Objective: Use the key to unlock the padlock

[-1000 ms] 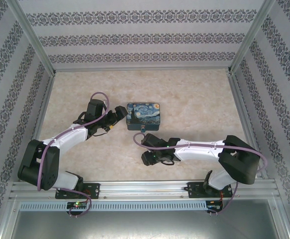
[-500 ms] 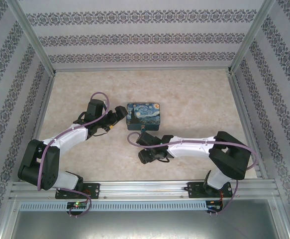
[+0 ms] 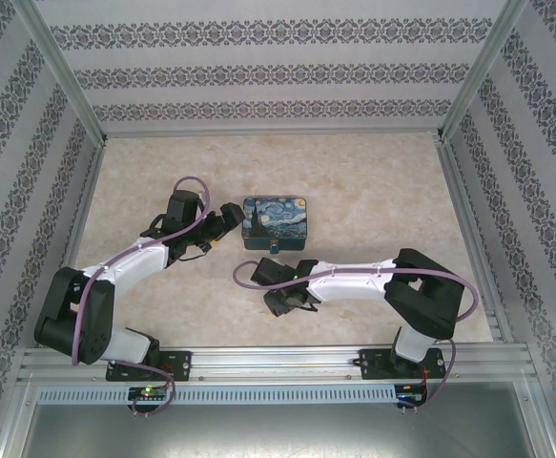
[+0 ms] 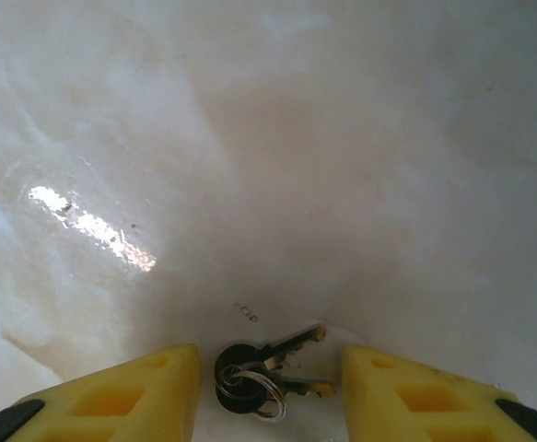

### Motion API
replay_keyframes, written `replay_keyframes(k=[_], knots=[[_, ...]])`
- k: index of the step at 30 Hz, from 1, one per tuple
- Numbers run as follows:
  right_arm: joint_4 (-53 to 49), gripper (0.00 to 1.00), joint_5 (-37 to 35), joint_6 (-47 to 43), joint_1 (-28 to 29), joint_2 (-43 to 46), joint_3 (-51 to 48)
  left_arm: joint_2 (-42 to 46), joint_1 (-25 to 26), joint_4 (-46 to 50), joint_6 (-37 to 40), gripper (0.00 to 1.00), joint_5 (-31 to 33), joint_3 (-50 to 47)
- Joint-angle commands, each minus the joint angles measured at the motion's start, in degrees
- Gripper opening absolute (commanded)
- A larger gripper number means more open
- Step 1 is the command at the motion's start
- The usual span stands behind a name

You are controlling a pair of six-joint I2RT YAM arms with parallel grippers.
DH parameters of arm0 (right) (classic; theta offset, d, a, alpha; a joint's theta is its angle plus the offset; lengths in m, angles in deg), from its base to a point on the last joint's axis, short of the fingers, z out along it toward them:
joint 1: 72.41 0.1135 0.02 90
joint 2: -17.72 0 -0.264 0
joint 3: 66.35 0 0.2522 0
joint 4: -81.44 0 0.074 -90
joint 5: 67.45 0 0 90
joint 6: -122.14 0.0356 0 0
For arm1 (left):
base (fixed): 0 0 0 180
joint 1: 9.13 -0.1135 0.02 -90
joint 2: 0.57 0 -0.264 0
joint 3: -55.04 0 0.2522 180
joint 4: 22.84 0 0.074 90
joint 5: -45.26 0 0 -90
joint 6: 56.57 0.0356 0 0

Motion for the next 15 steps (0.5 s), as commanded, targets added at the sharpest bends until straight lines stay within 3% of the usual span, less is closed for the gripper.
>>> replay_keyframes(k=[1, 7, 15], knots=[[-1.58, 0.43, -2.20, -1.38, 1.49, -4.31, 1.00, -0.80, -0.14, -1.90, -0.24, 1.00, 0.55, -0.51], [-2.36, 0.34, -3.41, -0.96, 2.23, -6.97, 2.18, -0.82, -0.16, -1.99, -0.33, 1.00, 0.44, -0.52], [-0.45, 0.04, -1.51, -0.27, 1.63, -6.54, 0.61, -0.75, -0.14, -1.91, -0.34, 1.00, 0.40, -0.41]])
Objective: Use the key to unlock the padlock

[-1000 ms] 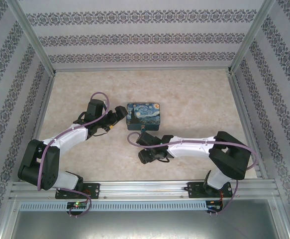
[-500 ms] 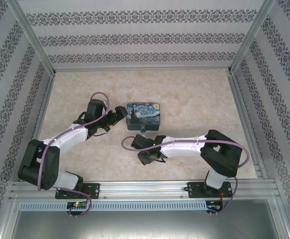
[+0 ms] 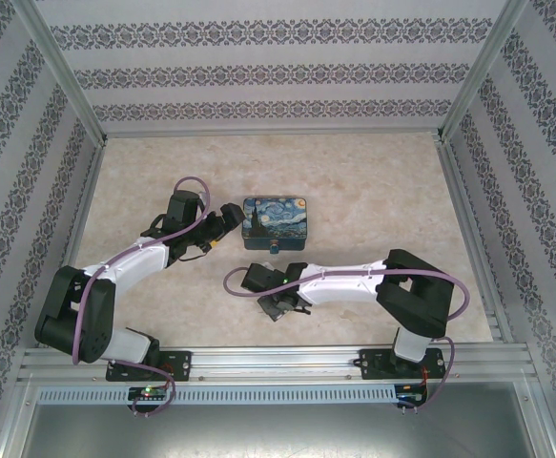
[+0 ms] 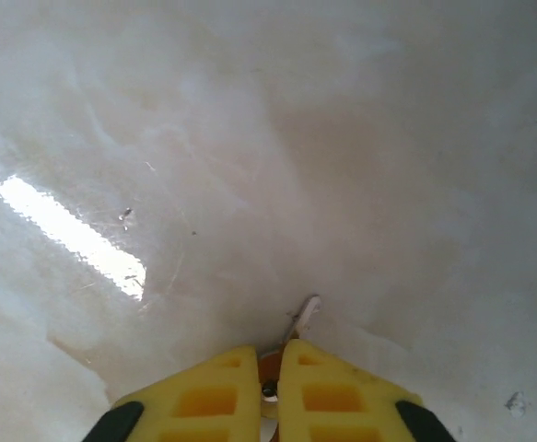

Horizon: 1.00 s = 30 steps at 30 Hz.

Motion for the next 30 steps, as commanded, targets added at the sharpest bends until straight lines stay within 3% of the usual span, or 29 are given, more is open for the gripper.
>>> replay_keyframes(k=[1, 30], knots=[[2.09, 0.00, 1.53, 0.42, -0.94, -3.65, -3.12, -0.44, -0.16, -1.87, -0.33, 1.00, 0.36, -0.36], [16.42, 0.00, 19.89, 6.49, -17.20, 24.75, -14.66, 0.00, -0.09, -3.18, -2.26, 1.00, -2.22, 0.13]])
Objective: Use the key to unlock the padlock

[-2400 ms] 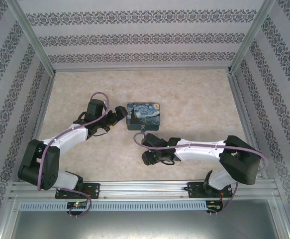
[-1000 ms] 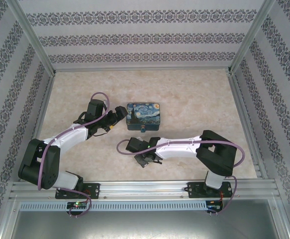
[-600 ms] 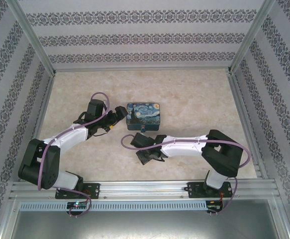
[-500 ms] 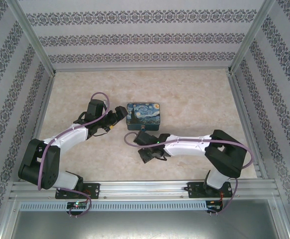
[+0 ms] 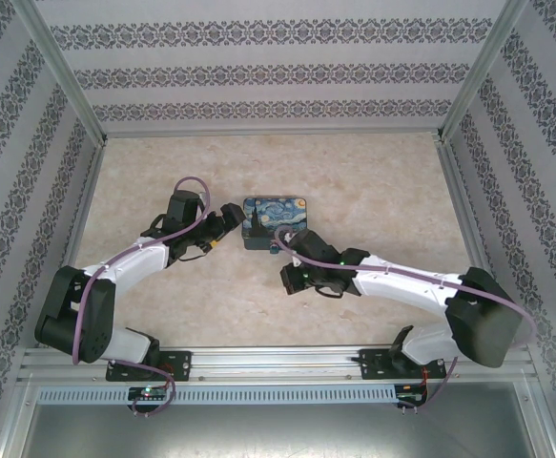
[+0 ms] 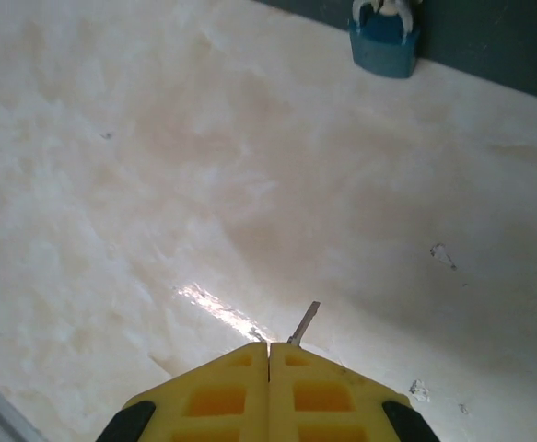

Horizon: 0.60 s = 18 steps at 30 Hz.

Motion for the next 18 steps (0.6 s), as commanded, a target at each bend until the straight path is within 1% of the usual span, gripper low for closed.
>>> replay_keyframes(k=[1, 5, 10, 15, 18], knots=[[3.75, 0.00, 3.92, 2.36, -2.08, 3.70, -1.87, 0.01, -0.02, -3.39, -2.14, 1.00, -1.84, 0.09], [7.02, 0.00, 6.57, 4.70, -5.57, 7.46, -3.55, 0.00, 0.95, -5.90, -4.99, 1.00, -3.14, -0.22], [10.26, 0.00, 7.99, 8.24, -9.23, 11.36, -4.31, 0.02, 4.21, -10.97, -11.26, 1.00, -3.90, 0.16], [13.71, 0.00, 5.11, 13.45, -10.78, 13.20, -3.38, 0.02, 8.23, -16.85, -20.42, 0.96, -1.54, 0.55], [16.52, 0.00, 2.41, 16.96, -10.94, 13.03, -2.26, -0.17, 10.24, -20.99, -25.86, 0.91, 0.66, 0.50]])
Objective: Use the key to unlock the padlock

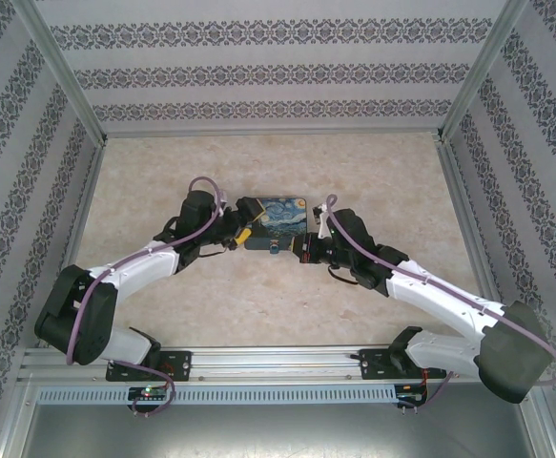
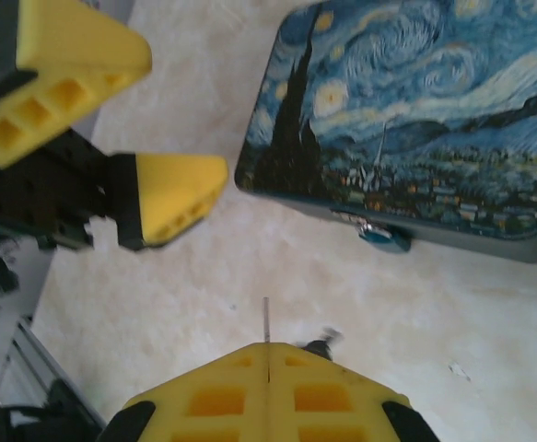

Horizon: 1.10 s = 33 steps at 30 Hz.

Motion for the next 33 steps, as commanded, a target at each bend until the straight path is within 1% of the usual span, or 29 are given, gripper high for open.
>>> replay_keyframes(k=[1, 4, 7, 11, 15, 17, 22, 29, 33], knots=[[5.21, 0.00, -3.73, 6.08, -0.52, 0.40, 1.88, -0.17, 2.08, -9.51, -9.62, 0.89, 3.33, 0.23], [6.90, 0.00, -6.03, 8.50, -0.57, -0.59, 3.46, -0.41, 3.07, -14.86, -14.57, 0.83, 5.59, -0.73], [8.30, 0.00, -6.41, 9.52, -0.53, -2.12, 5.07, -0.66, 3.53, -18.64, -17.67, 0.78, 7.12, -1.21], [10.86, 0.00, -5.74, 10.51, -0.56, -3.81, 5.99, -0.59, 4.14, -20.26, -18.70, 0.66, 8.61, -1.07], [14.34, 0.00, -4.35, 12.04, -0.78, -4.79, 5.37, -1.04, 4.45, -21.35, -18.60, 0.54, 8.53, -0.74], [15.94, 0.00, -3.57, 12.88, -0.99, -4.99, 4.85, -1.36, 4.60, -21.66, -18.01, 0.51, 8.15, -0.65], [19.79, 0.00, -1.95, 15.48, -1.95, -5.34, 3.02, -3.04, 5.12, -24.01, -16.79, 0.47, 6.51, -0.62], [23.01, 0.00, 0.03, 17.66, -2.64, -6.39, 1.68, -5.05, 5.66, -28.49, -16.73, 0.44, 5.89, -0.34], [23.96, 0.00, 0.75, 18.30, -2.73, -6.99, 1.46, -5.58, 5.92, -29.37, -16.53, 0.39, 5.66, 0.33]])
